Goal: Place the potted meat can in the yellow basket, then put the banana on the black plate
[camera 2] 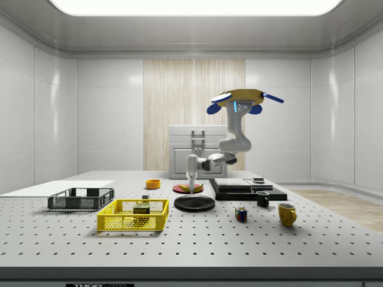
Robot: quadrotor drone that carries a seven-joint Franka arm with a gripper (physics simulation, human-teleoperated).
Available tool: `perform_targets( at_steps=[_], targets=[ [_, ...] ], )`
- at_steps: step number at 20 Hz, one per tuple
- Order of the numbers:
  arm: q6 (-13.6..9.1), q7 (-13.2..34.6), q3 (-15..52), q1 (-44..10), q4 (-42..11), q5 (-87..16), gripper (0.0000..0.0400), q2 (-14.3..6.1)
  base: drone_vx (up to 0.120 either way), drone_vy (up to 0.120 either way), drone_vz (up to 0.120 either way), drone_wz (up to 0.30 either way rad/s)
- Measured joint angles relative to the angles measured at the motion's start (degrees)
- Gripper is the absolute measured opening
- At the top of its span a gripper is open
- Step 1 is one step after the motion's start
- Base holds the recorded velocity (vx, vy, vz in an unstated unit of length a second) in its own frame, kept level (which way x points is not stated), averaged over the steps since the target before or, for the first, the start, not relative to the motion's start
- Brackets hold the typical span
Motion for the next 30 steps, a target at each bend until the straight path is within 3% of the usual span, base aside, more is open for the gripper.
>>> perform_targets(
  at_steps=[18, 21, 23, 30],
  targets=[
    [4.1, -0.8, -7.4, -1.6, 5.3, -7.1, 0.0197, 2.0, 0.0, 0.0, 0.0, 0.0],
    [4.4, -1.2, -8.0, -1.6, 5.8, -7.6, 0.0295, 2.4, 0.0, 0.0, 0.0, 0.0],
    [4.2, -1.4, -7.9, -1.4, 5.7, -7.5, 0.0336, 2.5, 0.0, 0.0, 0.0, 0.0],
    [1.9, -1.7, -5.0, -0.2, 3.1, -4.8, 0.0389, 2.1, 0.0, 0.0, 0.0, 0.0]
  ],
)
